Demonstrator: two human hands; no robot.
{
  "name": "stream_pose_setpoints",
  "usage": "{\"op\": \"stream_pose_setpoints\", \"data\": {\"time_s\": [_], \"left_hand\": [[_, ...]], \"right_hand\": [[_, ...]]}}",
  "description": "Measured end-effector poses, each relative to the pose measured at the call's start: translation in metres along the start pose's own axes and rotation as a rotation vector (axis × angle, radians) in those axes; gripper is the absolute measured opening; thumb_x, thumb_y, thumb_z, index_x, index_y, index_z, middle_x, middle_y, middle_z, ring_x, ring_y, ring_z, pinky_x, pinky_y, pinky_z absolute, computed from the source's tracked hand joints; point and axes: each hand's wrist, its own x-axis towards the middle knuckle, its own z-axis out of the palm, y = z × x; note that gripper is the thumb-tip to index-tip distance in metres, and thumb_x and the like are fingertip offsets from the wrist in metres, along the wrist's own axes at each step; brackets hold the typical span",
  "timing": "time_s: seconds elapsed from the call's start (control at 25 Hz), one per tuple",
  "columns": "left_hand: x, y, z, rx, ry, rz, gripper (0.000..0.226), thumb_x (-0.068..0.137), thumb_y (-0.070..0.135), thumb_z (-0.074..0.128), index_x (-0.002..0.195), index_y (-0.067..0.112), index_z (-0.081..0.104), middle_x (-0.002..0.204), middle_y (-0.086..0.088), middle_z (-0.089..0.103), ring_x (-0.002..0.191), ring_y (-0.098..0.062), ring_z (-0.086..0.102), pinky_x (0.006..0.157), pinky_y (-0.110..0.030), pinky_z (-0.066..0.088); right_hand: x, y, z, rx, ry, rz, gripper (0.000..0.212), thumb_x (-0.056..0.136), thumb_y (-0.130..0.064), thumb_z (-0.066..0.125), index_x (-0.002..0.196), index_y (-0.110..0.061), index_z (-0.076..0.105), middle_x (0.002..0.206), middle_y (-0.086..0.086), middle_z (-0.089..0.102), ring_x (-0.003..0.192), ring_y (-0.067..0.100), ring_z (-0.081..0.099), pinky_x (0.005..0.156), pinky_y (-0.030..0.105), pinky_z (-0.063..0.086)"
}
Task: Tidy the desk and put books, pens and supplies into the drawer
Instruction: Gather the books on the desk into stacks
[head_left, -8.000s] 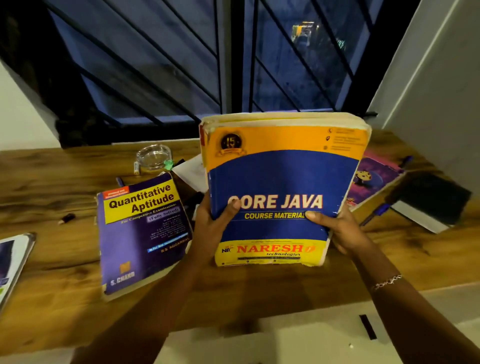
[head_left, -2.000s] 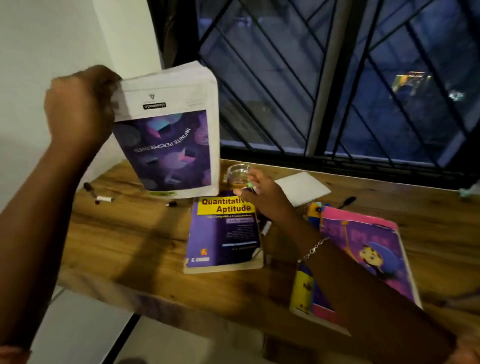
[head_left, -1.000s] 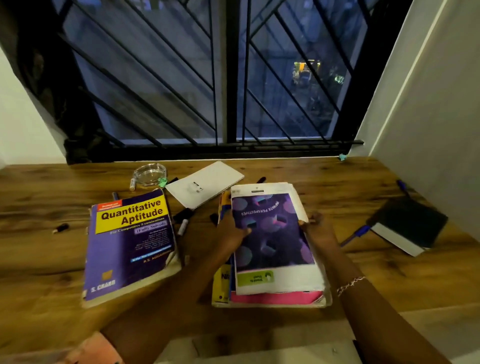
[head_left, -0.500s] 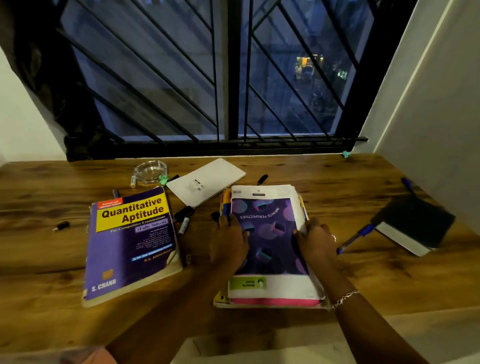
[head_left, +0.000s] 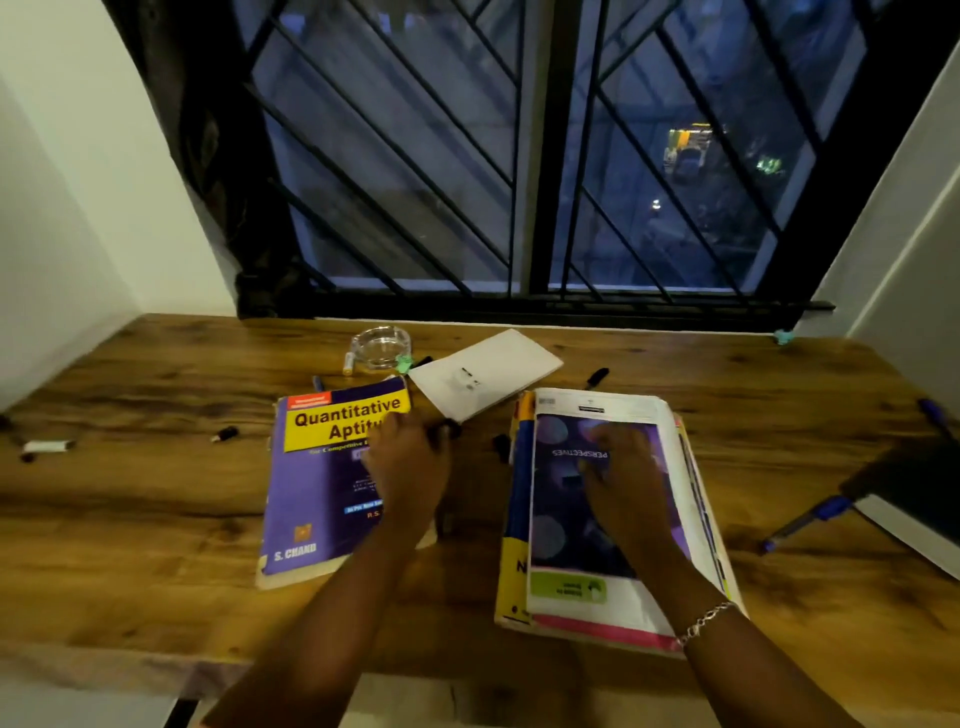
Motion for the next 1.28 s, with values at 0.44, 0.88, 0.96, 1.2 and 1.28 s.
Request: {"op": "stream_pose_setpoints", "data": {"time_s": [0.44,0.88,0.96,1.2,1.28], "left_hand": [[0.049,-0.136,-0.05,-0.278,-0.238,-0.65,0.05,0.08,0.027,0.07,0.108,-0.012,0.057,0.115,-0.031,0.059,0.103,-0.043,0.058,0.088,-0.046,0.046],[0.051,-0.082,-0.086,-0.766,-0.211,-0.432,0.018,0.086,0.006,0.062,0.1,0.0,0.053,0.107,-0.023,0.061,0.073,-0.03,0.06,0.073,-0.041,0.052],[0.047,-0.058,-0.101,-0.826,-0.203,-0.335,0.012,0.086,0.006,0.061,0.089,0.007,0.049,0.093,-0.017,0.063,0.059,-0.023,0.064,0.054,-0.029,0.054],[0.026,0.031,-0.144,-0.956,-0.194,-0.053,0.014,0.083,0.007,0.063,0.084,0.015,0.051,0.069,0.001,0.068,0.044,-0.003,0.062,0.042,-0.016,0.05],[0.013,0.066,-0.149,-1.012,-0.22,0.005,0.015,0.084,0.006,0.061,0.081,0.018,0.053,0.058,0.007,0.069,0.045,-0.003,0.062,0.043,-0.015,0.05]], "right_hand": [[-0.013,-0.088,0.106,0.253,-0.686,0.005,0.045,0.078,-0.012,0.07,0.118,-0.003,0.053,0.118,0.014,0.062,0.109,0.027,0.059,0.094,0.038,0.048],[-0.01,-0.075,0.105,0.345,-0.638,0.117,0.043,0.073,0.005,0.07,0.114,0.0,0.059,0.118,0.016,0.063,0.111,0.028,0.058,0.096,0.039,0.048],[-0.011,-0.073,0.096,0.5,-0.666,0.162,0.042,0.074,0.007,0.068,0.114,0.004,0.057,0.118,0.019,0.062,0.112,0.031,0.058,0.094,0.041,0.05],[0.008,-0.079,0.03,1.165,-0.697,0.209,0.02,0.087,-0.012,0.058,0.106,-0.016,0.062,0.097,-0.001,0.072,0.088,0.012,0.068,0.081,0.028,0.055],[0.018,-0.07,-0.003,1.307,-0.717,0.294,0.023,0.081,-0.02,0.062,0.103,-0.016,0.062,0.083,-0.003,0.074,0.075,0.011,0.07,0.069,0.027,0.059]]}}
